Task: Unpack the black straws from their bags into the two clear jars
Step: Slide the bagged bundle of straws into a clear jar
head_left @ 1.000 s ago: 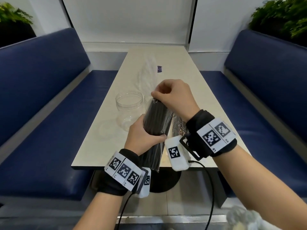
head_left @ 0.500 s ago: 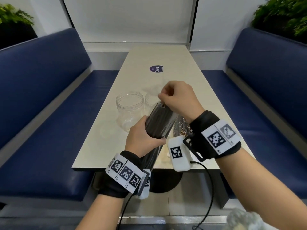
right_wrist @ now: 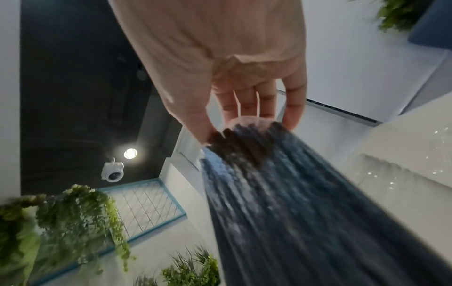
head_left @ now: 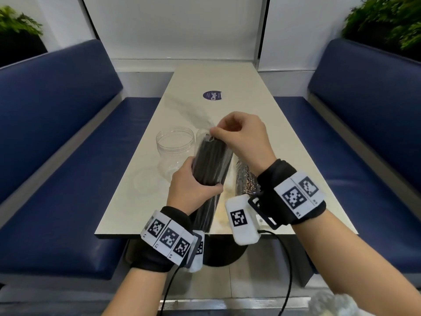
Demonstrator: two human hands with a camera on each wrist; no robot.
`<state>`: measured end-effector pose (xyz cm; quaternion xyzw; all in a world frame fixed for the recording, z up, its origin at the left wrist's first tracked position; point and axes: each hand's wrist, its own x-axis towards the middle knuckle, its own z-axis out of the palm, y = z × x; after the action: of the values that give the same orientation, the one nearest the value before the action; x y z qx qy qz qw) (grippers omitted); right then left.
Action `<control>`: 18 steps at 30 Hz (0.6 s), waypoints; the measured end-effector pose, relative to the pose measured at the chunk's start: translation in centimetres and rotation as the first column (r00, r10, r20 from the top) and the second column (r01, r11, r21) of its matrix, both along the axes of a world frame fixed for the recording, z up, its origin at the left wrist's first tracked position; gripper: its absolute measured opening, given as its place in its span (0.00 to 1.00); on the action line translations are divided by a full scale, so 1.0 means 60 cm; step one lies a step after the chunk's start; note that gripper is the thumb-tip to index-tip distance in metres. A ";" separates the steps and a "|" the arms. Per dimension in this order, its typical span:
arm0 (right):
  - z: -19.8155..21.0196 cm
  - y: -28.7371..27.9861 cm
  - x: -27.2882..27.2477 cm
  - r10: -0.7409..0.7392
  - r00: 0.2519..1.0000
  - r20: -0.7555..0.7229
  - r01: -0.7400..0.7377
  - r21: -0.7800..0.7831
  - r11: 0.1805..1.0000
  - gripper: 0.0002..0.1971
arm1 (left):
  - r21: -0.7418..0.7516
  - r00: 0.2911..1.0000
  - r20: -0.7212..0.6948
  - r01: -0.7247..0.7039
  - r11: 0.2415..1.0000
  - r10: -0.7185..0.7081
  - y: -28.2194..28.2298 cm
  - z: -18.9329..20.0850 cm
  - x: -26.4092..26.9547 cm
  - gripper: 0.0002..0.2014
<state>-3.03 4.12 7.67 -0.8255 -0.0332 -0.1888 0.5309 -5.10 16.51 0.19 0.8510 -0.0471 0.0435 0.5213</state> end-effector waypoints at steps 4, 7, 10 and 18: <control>0.006 -0.010 0.014 0.014 0.995 -0.102 -0.023 -0.087 0.996 0.06 | 0.042 1.000 0.013 0.002 0.999 -0.002 -0.001 -0.002 -0.005 0.25; 0.000 -0.010 0.015 0.031 0.992 -0.121 -0.017 0.116 0.993 0.11 | 0.001 1.000 0.001 0.013 1.000 -0.013 -0.001 -0.002 -0.008 0.24; -0.005 -0.012 0.012 0.101 0.986 -0.135 -0.073 0.202 0.977 0.11 | -0.019 1.000 -0.010 0.020 1.000 -0.020 -0.001 -0.001 -0.009 0.24; -0.002 -0.024 0.022 0.138 0.978 -0.158 -0.128 0.075 0.989 0.08 | 0.046 1.000 0.014 0.026 0.999 -0.027 -0.006 -0.005 -0.009 0.25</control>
<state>-1.69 2.68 7.54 -0.8164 -0.0388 -0.0858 0.5698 -5.61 16.15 -0.10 0.8618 -0.0631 0.0417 0.5016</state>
